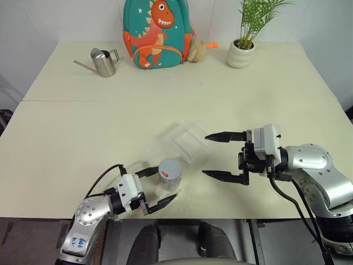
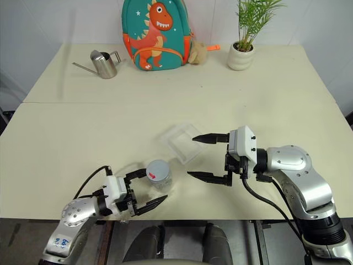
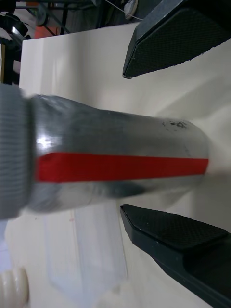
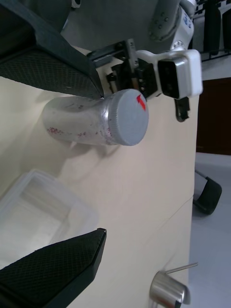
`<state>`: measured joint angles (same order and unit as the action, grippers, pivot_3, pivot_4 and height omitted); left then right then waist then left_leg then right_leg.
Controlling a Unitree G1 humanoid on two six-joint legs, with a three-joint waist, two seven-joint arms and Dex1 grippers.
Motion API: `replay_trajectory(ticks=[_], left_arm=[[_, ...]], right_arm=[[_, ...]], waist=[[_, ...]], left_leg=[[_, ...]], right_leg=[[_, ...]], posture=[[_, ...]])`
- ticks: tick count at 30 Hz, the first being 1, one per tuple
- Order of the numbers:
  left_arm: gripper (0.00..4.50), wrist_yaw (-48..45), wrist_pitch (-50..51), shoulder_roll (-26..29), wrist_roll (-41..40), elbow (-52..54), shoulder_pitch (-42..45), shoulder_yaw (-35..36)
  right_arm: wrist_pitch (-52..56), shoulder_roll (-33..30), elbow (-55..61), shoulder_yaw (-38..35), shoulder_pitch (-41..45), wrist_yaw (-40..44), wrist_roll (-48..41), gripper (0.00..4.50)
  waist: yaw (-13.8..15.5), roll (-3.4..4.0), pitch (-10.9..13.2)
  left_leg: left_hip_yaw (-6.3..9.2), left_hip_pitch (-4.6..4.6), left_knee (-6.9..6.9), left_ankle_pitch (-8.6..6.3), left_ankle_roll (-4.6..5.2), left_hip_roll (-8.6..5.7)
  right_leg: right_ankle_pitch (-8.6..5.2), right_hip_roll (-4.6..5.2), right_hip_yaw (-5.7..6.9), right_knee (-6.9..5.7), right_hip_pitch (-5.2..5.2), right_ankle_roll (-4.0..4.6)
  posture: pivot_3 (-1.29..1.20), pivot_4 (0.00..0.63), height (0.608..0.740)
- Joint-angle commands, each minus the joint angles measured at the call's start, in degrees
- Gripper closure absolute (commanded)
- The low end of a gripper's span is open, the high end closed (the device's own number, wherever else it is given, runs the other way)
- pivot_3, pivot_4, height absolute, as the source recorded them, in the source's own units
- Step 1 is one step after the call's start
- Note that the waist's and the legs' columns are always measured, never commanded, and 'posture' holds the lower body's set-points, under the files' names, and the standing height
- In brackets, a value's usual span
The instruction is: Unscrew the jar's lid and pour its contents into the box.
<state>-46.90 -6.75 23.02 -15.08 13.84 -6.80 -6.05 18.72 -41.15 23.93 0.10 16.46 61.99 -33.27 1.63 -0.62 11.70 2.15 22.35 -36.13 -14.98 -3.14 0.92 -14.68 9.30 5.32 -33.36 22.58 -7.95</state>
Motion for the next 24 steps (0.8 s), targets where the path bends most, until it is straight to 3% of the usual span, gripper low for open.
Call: replay_trajectory(ticks=[1, 12, 15, 21, 24], left_arm=[[0.04, 1.80, -2.36, -1.74, 1.26, -1.48, 1.48, -0.87], [0.04, 2.97, 2.49, -2.72, -1.24, 1.53, 4.88, -1.49], [0.64, 3.38, 4.81, -2.46, -2.05, 3.27, 6.45, -1.41], [2.48, 3.80, 8.30, -2.16, -2.05, 5.08, 8.19, -1.91], [2.49, 3.68, 9.17, -2.15, -2.09, 5.38, 8.39, -2.00]], right_arm=[[0.05, 0.11, 2.22, -1.06, -1.07, -0.97, -0.54, 0.00], [-0.32, 0.99, 3.11, -0.79, -3.62, -3.34, -0.16, 0.00], [-0.40, 1.38, 3.12, -0.47, -3.68, -3.66, 0.05, 0.00], [-0.61, 2.20, 2.91, -0.15, -3.68, -4.20, 0.52, 0.00], [-0.63, 2.40, 2.87, -0.16, -3.60, -4.34, 0.63, 0.00]], waist=[[0.01, 0.00, 0.00], [-0.07, 0.00, 0.00], [-0.04, 0.00, 0.00], [-0.05, 0.00, 0.00], [-0.09, 0.00, 0.00]], left_leg=[[0.00, 0.00, 0.00, 0.00, 0.00, 0.00], [0.00, 0.00, -0.03, 0.00, 0.01, 0.00], [0.00, -0.01, -0.02, 0.00, 0.01, 0.00], [0.00, -0.01, -0.02, 0.00, 0.01, 0.00], [0.00, -0.01, -0.02, -0.01, 0.01, -0.01]], right_leg=[[0.00, 0.00, 0.00, -0.02, 0.00, 0.00], [0.01, 0.00, -0.01, -0.04, 0.00, -0.01], [0.01, 0.00, -0.01, -0.05, 0.00, -0.01], [0.01, 0.00, -0.03, -0.05, 0.00, -0.02], [0.01, 0.00, -0.03, -0.05, 0.00, -0.02]], posture=[[0.00, 0.150, 0.740], [0.00, 0.150, 0.740], [0.00, 0.150, 0.740], [0.00, 0.150, 0.740], [0.00, 0.150, 0.740]])
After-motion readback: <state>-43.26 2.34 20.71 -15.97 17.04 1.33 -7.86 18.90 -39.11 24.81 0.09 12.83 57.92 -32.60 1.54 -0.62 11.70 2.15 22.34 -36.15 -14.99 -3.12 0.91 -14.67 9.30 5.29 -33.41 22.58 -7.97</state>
